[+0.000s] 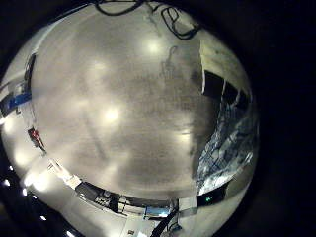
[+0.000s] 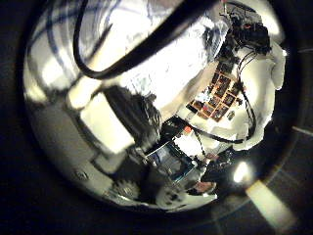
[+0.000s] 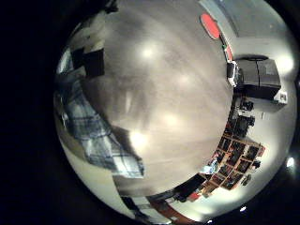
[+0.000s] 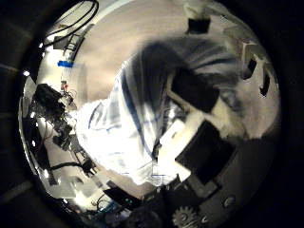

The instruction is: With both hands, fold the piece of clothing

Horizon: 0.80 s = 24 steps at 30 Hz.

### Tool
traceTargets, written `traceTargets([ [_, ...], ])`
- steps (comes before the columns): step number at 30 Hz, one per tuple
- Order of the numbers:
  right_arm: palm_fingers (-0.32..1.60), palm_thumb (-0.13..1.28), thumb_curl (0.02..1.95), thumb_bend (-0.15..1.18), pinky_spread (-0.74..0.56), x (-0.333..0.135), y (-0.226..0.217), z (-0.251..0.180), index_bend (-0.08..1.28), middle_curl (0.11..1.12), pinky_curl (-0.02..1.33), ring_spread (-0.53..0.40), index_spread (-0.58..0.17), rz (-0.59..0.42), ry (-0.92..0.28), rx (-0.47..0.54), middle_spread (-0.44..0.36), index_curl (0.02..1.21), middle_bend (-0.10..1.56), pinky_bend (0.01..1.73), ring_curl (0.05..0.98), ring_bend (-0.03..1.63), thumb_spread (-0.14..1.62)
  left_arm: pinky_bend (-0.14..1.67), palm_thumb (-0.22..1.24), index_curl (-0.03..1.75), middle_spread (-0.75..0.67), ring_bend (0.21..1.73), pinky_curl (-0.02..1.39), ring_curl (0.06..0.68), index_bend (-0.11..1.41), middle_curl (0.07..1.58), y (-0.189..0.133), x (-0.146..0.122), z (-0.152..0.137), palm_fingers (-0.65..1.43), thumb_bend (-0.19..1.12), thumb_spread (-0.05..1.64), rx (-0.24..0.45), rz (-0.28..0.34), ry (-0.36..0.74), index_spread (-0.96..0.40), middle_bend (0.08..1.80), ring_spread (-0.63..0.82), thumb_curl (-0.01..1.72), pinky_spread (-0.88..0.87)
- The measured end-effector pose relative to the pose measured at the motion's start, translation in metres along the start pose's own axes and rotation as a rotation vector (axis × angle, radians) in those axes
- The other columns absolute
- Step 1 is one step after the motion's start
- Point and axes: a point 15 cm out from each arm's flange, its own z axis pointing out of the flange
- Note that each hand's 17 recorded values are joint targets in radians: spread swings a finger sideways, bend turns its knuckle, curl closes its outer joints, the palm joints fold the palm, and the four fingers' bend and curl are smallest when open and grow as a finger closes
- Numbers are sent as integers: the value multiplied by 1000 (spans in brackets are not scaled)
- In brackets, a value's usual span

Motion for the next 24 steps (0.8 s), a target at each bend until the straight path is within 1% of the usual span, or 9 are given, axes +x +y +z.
traceTargets([
  [1, 273, 578, 459, -32, -379, 12, 0, -8, 191, 723, 702, -256, -425, 20, 2, 14, -229, 684, 807, 1201, 632, 1267, 1317, 561, 488, 1144, -350, 1054, 880, 483, 305, 853, -1, -1, -6, 163, -27, 1316, 26, -3, 5, -601, 625, -321, 363, -535],
  [2, 264, 569, 452, -31, -368, 23, 1, -15, 187, 715, 694, -257, -429, 36, 4, 24, -231, 670, 797, 1184, 623, 1254, 1318, 560, 472, 1123, -304, 1047, 886, 474, 283, 822, 1, -1, -9, 116, -28, 1309, 38, -2, 10, -563, 546, -287, 359, -497],
  [4, 224, 529, 426, -26, -284, 47, 4, -33, 208, 677, 658, -251, -445, 75, 6, 52, -233, 631, 744, 1091, 578, 1191, 1324, 535, 431, 1067, -181, 1030, 889, 462, 216, 750, 5, -1, -15, -10, -33, 1294, 57, -1, 16, -466, 395, -198, 349, -393],
  [8, 288, 504, 399, -19, -217, 90, 17, -58, 207, 642, 617, -249, -456, 142, 0, 80, -253, 592, 703, 1047, 536, 1152, 1329, 465, 373, 936, 30, 943, 856, 413, 150, 615, 17, 2, -31, -71, -28, 1269, 94, 4, 12, -285, 227, -24, 331, -167],
  [11, 316, 472, 376, -23, -176, 99, 38, -61, 208, 620, 599, -247, -454, 139, -6, 26, -258, 570, 678, 1011, 521, 1137, 1320, 402, 338, 838, 130, 877, 807, 383, 147, 550, 32, 8, -40, -67, -26, 1257, 111, 18, 5, -182, 176, 80, 319, 5],
  [15, 252, 397, 350, -33, -143, 111, 84, -48, 191, 597, 582, -241, -420, 123, -34, -137, -265, 549, 646, 952, 508, 1110, 1301, 355, 320, 728, 194, 823, 739, 352, 155, 491, 58, 22, -34, -36, -20, 1245, 105, 44, 4, -99, 170, 167, 311, 170],
  [18, 220, 327, 328, -34, -120, 130, 112, -37, 186, 584, 550, -224, -389, 125, -56, -219, -226, 523, 637, 877, 491, 1079, 1274, 336, 315, 662, 208, 804, 693, 338, 161, 459, 72, 31, -18, -12, -18, 1239, 101, 67, 1, -66, 174, 200, 307, 252],
  [21, 246, 299, 317, -28, -122, 130, 132, -12, 176, 573, 526, -212, -374, 110, -79, -287, -192, 495, 635, 863, 473, 1060, 1256, 323, 313, 613, 206, 785, 655, 325, 172, 435, 77, 46, 1, 10, -17, 1235, 106, 95, -12, -47, 181, 218, 305, 300],
  [24, 295, 275, 310, -28, -133, 127, 147, 9, 192, 568, 506, -205, -344, 98, -97, -337, -166, 481, 647, 845, 460, 1047, 1222, 312, 313, 572, 200, 763, 622, 313, 174, 417, 84, 54, 29, 40, -16, 1233, 89, 96, -15, -41, 184, 221, 304, 320],
])
